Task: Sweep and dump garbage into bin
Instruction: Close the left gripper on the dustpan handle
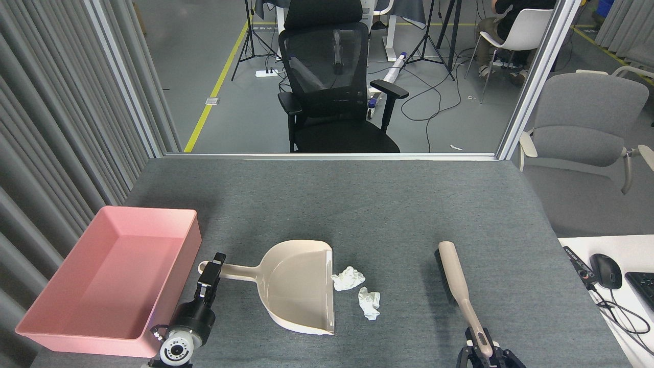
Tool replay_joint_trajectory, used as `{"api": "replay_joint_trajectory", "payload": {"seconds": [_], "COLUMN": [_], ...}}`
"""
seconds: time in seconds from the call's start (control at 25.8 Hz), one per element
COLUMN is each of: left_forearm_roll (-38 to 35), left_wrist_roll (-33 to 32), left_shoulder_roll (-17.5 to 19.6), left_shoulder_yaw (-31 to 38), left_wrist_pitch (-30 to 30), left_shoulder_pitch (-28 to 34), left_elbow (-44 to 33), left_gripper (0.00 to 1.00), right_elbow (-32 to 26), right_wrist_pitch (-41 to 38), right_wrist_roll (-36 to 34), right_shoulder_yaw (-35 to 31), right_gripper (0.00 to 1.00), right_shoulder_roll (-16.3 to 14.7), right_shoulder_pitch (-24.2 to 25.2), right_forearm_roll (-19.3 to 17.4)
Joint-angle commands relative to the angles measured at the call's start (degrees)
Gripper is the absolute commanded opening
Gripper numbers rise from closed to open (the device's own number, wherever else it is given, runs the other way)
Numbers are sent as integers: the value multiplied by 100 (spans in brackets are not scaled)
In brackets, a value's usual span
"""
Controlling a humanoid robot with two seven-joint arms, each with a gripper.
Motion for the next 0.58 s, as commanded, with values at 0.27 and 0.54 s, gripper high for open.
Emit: {"api": "replay_joint_trajectory", "payload": {"seconds": [0.27,0.54], "left_forearm_roll": [-10,-10], "left_wrist_roll": [4,-5], "left_shoulder_roll": [-16,27], "left_shoulder_yaw": [-11,-11], "left_wrist_pitch": [-263,-343], "left_shoulder_pitch": [30,21], "left_elbow": [182,288], "left_gripper": [65,47], "right_elbow": [-47,-100], "right_wrist_pitch": [4,13], "right_wrist_roll": [2,2], "right_shoulder_yaw": [-9,0], "right_gripper": [8,9], "right_shoulder_roll": [1,45], "right_shoulder_pitch": [41,41], "right_forearm_roll": [0,0]}}
